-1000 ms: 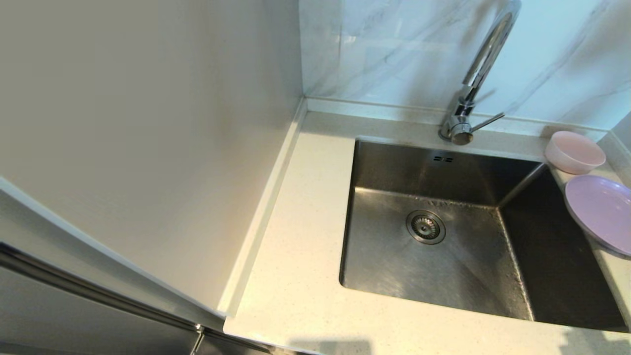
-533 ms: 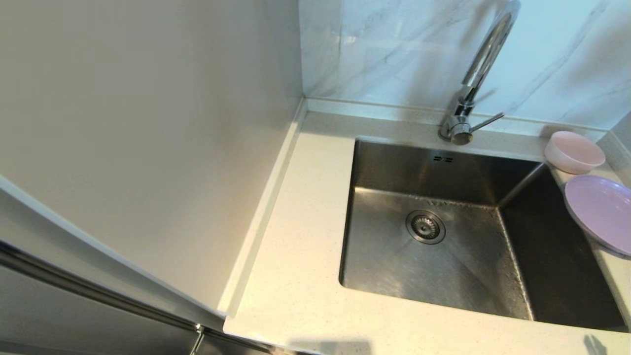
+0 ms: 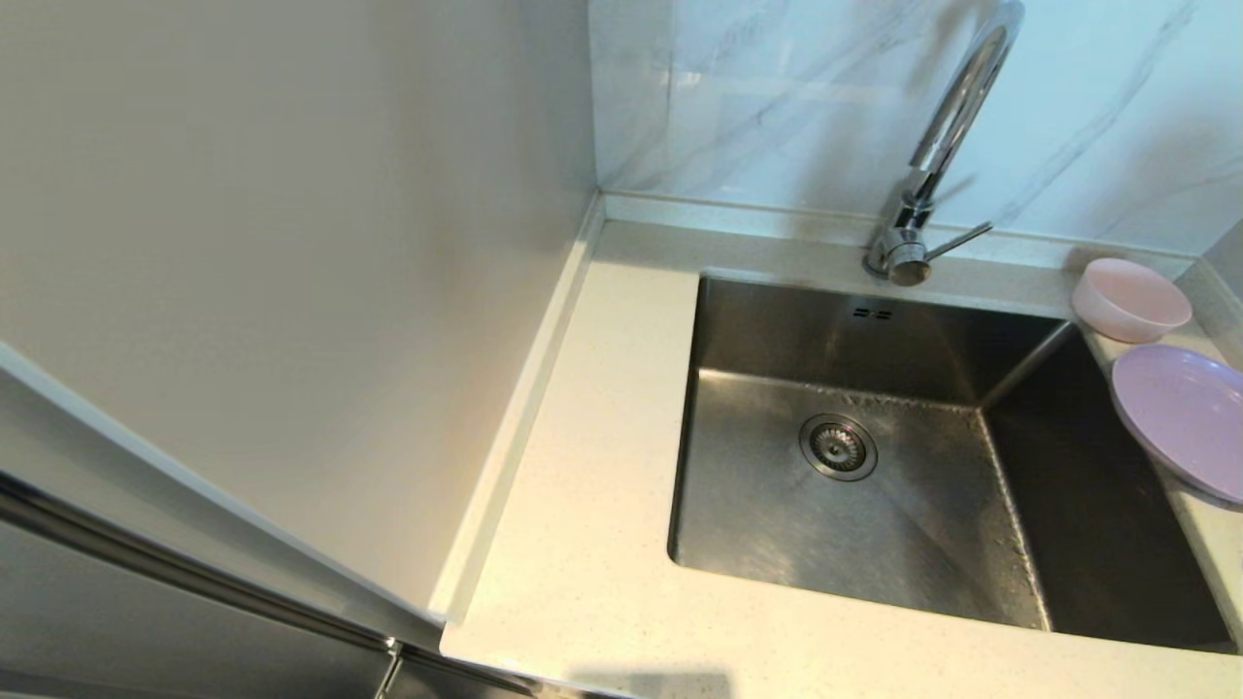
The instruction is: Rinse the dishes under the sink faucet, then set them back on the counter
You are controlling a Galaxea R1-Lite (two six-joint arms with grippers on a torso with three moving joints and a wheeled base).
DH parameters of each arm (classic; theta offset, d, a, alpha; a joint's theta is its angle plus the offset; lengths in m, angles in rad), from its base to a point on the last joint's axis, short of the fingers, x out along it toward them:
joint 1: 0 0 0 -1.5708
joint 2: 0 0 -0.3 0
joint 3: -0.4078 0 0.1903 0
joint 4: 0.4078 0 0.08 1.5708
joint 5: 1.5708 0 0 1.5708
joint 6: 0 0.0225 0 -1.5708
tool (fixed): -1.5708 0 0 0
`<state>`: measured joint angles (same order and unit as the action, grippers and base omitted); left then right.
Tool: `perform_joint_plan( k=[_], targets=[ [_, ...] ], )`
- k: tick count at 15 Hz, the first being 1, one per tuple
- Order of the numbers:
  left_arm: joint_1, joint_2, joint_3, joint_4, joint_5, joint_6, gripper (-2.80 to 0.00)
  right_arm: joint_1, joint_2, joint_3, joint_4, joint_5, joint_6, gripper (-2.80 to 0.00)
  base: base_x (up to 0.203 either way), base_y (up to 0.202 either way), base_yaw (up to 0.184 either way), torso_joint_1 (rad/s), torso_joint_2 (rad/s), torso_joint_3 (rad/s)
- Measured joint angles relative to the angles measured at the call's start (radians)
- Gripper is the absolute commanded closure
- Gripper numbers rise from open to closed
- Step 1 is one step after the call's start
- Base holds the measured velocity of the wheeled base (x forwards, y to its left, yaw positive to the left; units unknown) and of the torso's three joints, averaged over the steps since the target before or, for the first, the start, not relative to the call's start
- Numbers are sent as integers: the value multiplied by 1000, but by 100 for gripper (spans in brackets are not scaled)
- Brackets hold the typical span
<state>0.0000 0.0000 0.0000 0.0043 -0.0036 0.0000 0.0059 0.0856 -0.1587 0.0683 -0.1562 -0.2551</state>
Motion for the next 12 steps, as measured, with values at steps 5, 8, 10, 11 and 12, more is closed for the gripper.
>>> perform_joint_plan(
  k=[5, 8, 10, 11, 12],
  targets=[
    [0, 0, 0, 0, 0, 0, 0, -2, -76, 134, -126, 22, 23, 0, 0, 0, 0, 0, 0, 0],
    [0, 0, 0, 0, 0, 0, 0, -2, -85, 156, -113, 132, 93, 0, 0, 0, 0, 0, 0, 0],
    [0, 0, 0, 0, 0, 0, 0, -2, -86, 157, -85, 150, 150, 0, 0, 0, 0, 0, 0, 0],
    [0, 0, 0, 0, 0, 0, 0, -2, -86, 157, -63, 151, 172, 0, 0, 0, 0, 0, 0, 0],
    [0, 0, 0, 0, 0, 0, 0, -2, -86, 157, -48, 151, 189, 0, 0, 0, 0, 0, 0, 0]
  ],
)
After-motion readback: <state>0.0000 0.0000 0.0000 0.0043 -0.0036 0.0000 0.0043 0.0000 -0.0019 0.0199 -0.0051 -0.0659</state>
